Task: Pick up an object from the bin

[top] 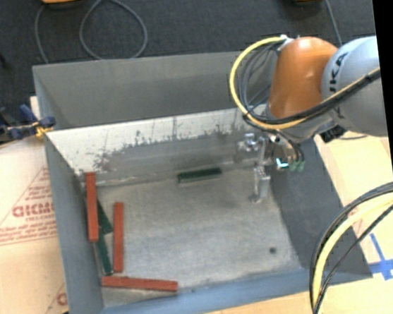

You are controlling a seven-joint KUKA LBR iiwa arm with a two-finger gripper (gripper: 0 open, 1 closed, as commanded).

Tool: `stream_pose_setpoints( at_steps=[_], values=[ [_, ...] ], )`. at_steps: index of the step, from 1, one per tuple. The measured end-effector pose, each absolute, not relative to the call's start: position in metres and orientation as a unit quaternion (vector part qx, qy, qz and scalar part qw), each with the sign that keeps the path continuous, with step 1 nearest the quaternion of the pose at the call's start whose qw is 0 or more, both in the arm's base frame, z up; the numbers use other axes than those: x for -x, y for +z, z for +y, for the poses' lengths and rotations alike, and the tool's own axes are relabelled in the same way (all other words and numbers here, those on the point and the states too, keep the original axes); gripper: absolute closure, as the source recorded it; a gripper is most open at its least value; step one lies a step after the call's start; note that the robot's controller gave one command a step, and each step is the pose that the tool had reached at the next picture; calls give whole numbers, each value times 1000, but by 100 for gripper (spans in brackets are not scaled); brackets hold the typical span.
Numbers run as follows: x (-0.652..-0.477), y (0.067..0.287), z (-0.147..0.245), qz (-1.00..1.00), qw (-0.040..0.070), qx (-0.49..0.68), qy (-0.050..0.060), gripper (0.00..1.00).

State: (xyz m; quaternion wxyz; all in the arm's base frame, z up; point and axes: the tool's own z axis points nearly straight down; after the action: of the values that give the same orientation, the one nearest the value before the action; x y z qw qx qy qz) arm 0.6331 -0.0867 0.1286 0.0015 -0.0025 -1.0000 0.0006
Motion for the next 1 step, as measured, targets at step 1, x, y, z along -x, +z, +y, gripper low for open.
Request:
stream_pose_setpoints(
  at_steps=[1],
  values=[
    [-650, 67, -31, -1000, 0, -19, -1, 0]
  ],
)
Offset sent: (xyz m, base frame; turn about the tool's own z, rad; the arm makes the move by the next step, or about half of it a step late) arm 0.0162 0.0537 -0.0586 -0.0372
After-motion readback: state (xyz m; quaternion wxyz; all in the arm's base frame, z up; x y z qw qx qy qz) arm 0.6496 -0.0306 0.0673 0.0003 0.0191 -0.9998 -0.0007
